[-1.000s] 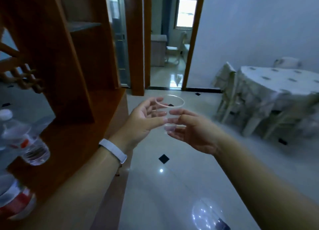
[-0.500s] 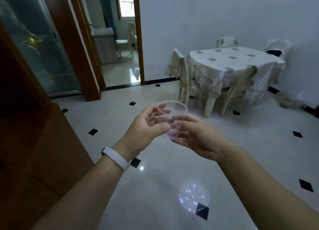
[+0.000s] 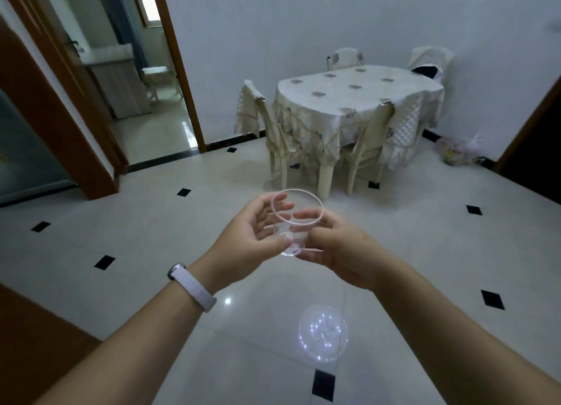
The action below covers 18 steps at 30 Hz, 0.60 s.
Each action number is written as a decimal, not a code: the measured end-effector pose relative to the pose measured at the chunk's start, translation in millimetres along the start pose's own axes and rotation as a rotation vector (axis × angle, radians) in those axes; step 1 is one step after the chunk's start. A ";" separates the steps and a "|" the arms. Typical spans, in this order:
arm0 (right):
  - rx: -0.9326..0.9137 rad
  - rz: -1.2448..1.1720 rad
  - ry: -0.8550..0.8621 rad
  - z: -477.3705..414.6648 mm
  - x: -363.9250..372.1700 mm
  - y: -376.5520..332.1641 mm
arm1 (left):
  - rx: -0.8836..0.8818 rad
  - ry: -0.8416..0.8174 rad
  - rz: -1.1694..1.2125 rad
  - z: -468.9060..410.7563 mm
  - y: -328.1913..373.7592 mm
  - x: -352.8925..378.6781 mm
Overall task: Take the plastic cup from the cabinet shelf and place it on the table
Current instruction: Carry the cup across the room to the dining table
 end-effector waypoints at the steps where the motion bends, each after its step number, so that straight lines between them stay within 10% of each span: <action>1: -0.003 -0.014 0.014 -2.9 -10.5 -1.3 | -0.003 -0.010 0.013 -10.7 -2.1 5.5; 18: 0.010 -0.049 0.312 -145.0 -141.5 -43.8 | 0.021 -0.156 0.085 -236.8 -77.3 2.7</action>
Point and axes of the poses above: each hand's wrist, its own z-axis away from the middle knuckle, its own x-axis out of the palm, y = z × x, the point moved 4 cm from there along -z, towards the middle knuckle
